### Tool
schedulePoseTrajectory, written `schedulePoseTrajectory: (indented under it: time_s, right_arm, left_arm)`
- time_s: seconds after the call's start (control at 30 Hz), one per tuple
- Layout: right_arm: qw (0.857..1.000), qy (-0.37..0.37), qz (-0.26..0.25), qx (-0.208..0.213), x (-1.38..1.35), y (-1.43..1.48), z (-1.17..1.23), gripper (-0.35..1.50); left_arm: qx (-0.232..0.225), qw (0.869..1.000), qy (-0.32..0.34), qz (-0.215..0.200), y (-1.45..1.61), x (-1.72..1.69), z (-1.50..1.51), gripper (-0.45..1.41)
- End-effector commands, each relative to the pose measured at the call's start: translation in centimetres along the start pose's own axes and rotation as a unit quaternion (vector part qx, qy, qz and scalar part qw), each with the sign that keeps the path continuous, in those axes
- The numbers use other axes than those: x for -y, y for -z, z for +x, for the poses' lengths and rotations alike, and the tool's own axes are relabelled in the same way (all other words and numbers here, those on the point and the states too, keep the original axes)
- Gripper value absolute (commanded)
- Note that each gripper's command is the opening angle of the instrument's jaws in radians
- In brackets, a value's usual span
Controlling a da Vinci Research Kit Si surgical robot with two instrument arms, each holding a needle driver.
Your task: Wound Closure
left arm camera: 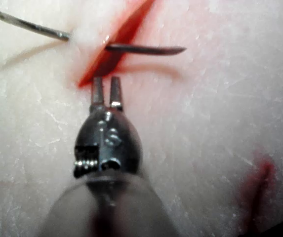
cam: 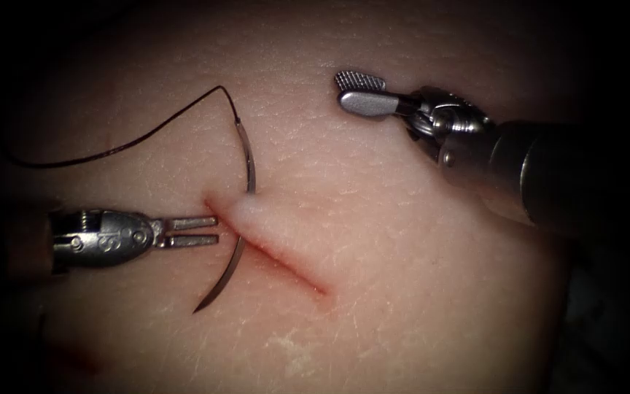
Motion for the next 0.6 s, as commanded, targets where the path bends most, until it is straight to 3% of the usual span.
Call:
schedulePoseTrajectory:
  time_s: [0.03,0.17,0.27,0.6]
  right_arm:
    - [1.000,0.018,0.002,0.003,-0.06,-0.01,-0.12,0.69]
    - [0.999,0.053,0.002,0.014,-0.07,0.04,-0.14,0.22]
    - [0.998,0.064,0.000,0.025,-0.09,0.04,-0.17,0.11]
    - [0.997,0.076,0.008,0.025,-0.18,0.01,-0.37,0.04]
  left_arm:
    - [-0.007,1.000,-0.003,-0.009,-0.09,-0.08,-0.08,0.44]
    - [-0.023,0.999,-0.024,-0.025,-0.09,-0.16,-0.13,0.46]
    - [-0.036,0.997,-0.052,-0.034,-0.07,-0.19,-0.10,0.46]
    - [-0.102,0.987,-0.111,-0.056,-0.13,-0.33,0.18,0.41]
